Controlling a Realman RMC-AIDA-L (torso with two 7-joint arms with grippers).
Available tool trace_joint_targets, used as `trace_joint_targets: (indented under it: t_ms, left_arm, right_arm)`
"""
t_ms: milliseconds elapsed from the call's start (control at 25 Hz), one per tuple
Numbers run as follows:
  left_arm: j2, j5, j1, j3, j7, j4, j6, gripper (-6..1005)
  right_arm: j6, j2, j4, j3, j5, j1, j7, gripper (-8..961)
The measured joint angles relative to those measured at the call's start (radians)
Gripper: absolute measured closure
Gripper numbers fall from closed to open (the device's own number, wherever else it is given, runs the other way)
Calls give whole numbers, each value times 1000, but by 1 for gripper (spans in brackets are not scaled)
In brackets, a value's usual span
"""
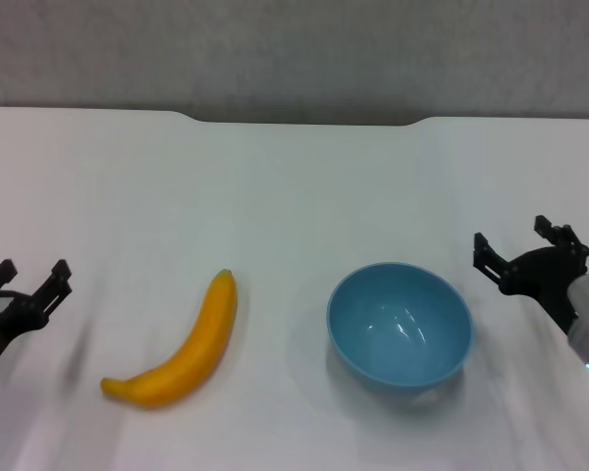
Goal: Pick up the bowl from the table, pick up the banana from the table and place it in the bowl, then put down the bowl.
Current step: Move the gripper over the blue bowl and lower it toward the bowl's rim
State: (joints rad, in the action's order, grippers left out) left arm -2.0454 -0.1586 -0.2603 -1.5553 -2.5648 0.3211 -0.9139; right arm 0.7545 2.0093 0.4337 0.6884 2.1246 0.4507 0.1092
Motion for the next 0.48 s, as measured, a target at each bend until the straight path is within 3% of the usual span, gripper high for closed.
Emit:
trace_joint_targets:
  t_ms: [240, 480]
  left_arm:
    - [11, -21, 97, 56, 64, 206, 39, 204]
    - [12, -208, 195, 59, 232, 508, 293, 204]
  right_arm:
    - [-118, -11, 99, 42, 2, 10, 73, 65]
    - [-358, -10, 295, 206, 2, -25, 290, 66]
